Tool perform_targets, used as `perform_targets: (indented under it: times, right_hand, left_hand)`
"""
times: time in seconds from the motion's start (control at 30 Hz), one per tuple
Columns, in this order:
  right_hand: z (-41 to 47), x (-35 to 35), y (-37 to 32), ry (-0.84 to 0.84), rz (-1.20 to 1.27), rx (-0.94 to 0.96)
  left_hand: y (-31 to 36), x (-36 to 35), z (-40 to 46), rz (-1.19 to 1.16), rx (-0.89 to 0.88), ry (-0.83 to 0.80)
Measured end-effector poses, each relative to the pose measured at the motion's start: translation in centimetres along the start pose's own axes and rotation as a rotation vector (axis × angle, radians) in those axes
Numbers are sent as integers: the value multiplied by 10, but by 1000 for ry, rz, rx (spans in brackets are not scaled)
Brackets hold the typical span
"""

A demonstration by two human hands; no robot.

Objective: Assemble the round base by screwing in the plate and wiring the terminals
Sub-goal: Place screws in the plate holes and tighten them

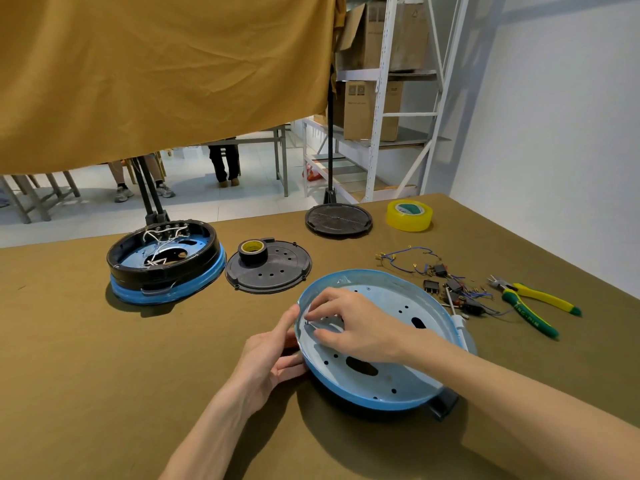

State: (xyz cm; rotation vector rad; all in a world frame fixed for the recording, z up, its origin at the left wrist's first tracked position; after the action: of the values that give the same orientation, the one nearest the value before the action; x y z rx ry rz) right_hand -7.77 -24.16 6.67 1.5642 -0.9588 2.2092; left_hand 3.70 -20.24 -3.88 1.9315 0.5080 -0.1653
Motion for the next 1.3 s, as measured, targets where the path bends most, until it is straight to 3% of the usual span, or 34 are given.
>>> perform_targets:
  times: [0.37,0.63,1.13,1.3]
  right_hand:
    - [0,-2,7,-34,93,-94]
    - [-8,-14,-23,-175,-284,-40]
    - [-28,-7,-12,-161,-162,-102]
    - [-30,-8,-11,-159,-271,-88]
  left_hand:
    - [3,6,2,-78,87,3]
    - [3,6,4,-25,58,17]
    - [6,3,1,-17,-27,53]
    - [1,3,1,-49,27,38]
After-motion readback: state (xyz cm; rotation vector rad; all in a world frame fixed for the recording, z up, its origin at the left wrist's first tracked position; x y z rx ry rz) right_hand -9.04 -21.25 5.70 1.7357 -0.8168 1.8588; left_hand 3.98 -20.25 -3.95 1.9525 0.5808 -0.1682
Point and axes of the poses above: each hand's wrist, its own z-axis towards the middle knuckle, its own x-axis out of the back of the hand, y = z × x, the point moved 10 cm from there along z, towards the middle knuckle, and after that the axes turned 9 degrees about -z, right-handed, at the moved point
